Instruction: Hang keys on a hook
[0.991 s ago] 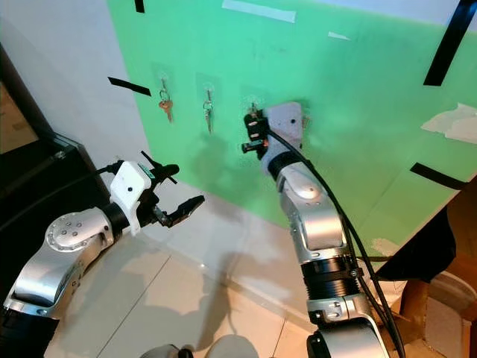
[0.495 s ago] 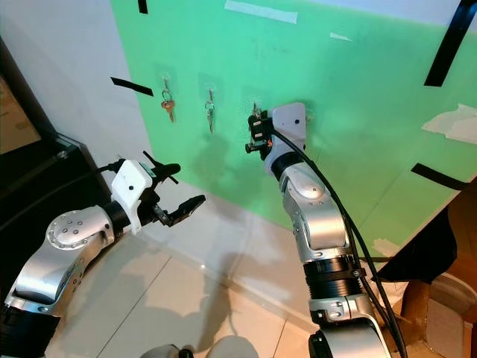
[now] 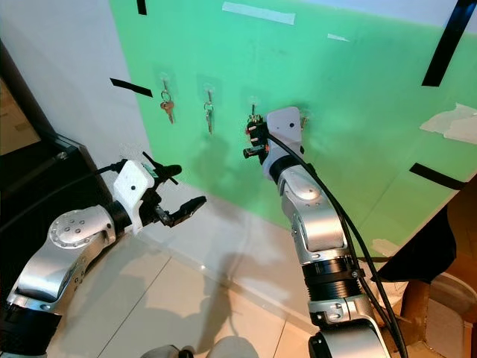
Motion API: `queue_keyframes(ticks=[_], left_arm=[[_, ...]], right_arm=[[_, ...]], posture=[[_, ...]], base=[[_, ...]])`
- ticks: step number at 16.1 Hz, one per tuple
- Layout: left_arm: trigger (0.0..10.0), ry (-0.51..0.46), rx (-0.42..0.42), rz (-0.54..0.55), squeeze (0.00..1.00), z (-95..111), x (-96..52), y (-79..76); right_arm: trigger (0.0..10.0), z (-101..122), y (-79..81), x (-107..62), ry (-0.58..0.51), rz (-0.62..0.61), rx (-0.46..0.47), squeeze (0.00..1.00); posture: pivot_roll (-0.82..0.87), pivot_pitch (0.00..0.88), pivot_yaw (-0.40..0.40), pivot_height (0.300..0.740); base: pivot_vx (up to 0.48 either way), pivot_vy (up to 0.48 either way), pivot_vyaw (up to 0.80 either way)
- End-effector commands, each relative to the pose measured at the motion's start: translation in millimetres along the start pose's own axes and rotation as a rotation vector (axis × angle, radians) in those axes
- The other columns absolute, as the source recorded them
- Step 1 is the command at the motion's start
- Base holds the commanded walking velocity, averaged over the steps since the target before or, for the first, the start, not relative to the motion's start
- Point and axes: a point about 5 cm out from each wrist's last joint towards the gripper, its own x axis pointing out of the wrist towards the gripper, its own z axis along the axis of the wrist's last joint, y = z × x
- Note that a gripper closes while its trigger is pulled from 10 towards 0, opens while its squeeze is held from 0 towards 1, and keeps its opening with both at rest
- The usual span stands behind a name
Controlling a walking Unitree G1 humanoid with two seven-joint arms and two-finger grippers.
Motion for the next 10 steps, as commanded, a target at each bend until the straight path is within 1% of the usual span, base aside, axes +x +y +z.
queue_keyframes(ticks=[1, 3, 4, 5, 7, 9, 10], left_arm=[[10.0, 0.000, 0.017, -0.010, 0.16, 2, 2.6, 0.1], [10.0, -0.007, 0.021, -0.002, 0.16, 3, 3.0, 0.6], [10.0, -0.012, 0.022, 0.004, 0.16, 3, 3.1, 1.1], [10.0, -0.016, 0.023, 0.009, 0.16, 4, 3.4, 1.7], [10.0, -0.018, 0.025, 0.011, 0.16, 4, 3.6, 2.2], [10.0, -0.020, 0.026, 0.013, 0.16, 4, 3.9, 1.9], [10.0, -0.019, 0.022, 0.017, 0.16, 3, 3.6, 1.9]], right_arm=[[10.0, -15, -2.5, -4.1, 0.072, -0.019, 0.021, 0.00], [10.0, -15, -2.6, -4.8, 0.067, -0.014, 0.056, 0.00], [10.0, -14, -4.2, -4.7, 0.060, -0.023, 0.069, 1.00], [10.0, -13, -5.6, -4.5, 0.053, -0.029, 0.075, 1.00], [10.0, -13, -7.2, -4.8, 0.055, -0.042, 0.057, 1.00], [10.0, -13, -11.1, -10.1, 0.023, -0.051, -0.004, 1.00], [10.0, -15, -9.5, -14.8, 0.025, -0.026, 0.007, 1.00]], posture=[[-0.07, 0.000, 0.040, 0.740], [-0.07, 0.000, 0.039, 0.740], [-0.07, 0.000, 0.038, 0.740], [-0.07, 0.000, 0.038, 0.740], [-0.07, 0.000, 0.038, 0.740], [-0.07, 0.000, 0.037, 0.740], [-0.07, 0.000, 0.037, 0.740]], base=[[0.000, 0.000, 0.00], [0.000, 0.000, 0.00], [0.000, 0.000, 0.00], [0.000, 0.000, 0.00], [0.000, 0.000, 0.00], [0.000, 0.000, 0.00], [0.000, 0.000, 0.00]])
